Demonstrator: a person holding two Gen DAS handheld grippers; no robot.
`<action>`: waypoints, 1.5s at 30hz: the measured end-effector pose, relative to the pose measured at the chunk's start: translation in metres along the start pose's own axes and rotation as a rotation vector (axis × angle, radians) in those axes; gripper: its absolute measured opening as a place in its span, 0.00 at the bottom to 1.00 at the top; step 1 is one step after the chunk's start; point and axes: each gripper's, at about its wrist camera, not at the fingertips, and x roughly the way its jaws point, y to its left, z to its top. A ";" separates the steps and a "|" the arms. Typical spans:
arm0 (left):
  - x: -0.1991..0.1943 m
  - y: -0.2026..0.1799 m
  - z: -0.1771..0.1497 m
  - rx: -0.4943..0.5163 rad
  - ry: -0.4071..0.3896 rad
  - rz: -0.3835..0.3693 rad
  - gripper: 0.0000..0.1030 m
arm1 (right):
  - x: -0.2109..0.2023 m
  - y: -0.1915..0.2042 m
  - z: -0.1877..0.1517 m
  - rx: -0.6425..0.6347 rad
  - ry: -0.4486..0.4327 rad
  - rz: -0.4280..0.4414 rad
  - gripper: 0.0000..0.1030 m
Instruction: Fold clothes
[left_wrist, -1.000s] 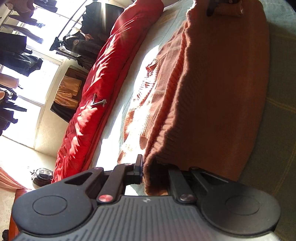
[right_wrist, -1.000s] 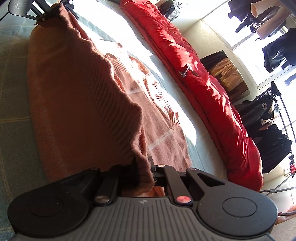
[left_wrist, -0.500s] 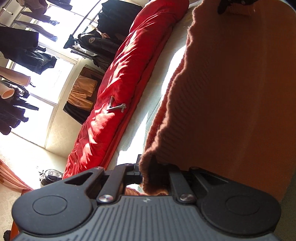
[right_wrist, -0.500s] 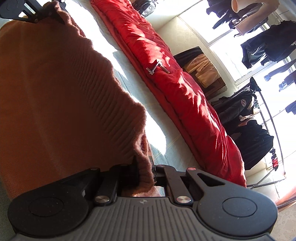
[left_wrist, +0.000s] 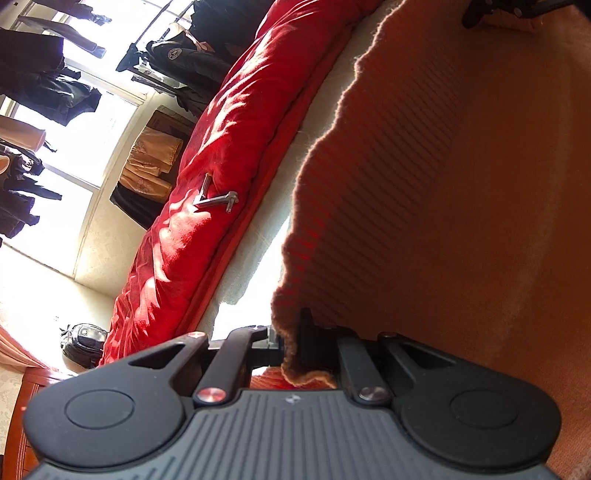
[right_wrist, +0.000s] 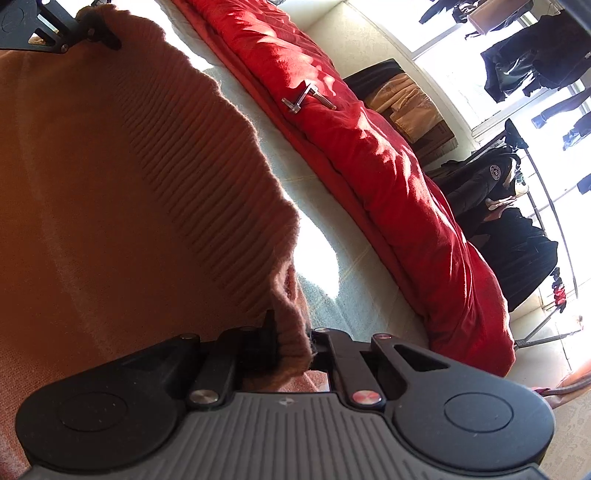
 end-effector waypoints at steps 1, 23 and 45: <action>0.003 0.000 0.001 -0.006 0.003 -0.003 0.06 | 0.003 -0.001 0.000 0.008 0.002 -0.001 0.08; -0.035 0.073 -0.019 -0.349 -0.097 -0.108 0.45 | -0.010 -0.081 -0.018 0.371 -0.079 0.235 0.70; -0.085 0.023 -0.129 -0.596 0.045 -0.381 0.47 | -0.024 -0.061 -0.125 0.706 0.116 0.373 0.52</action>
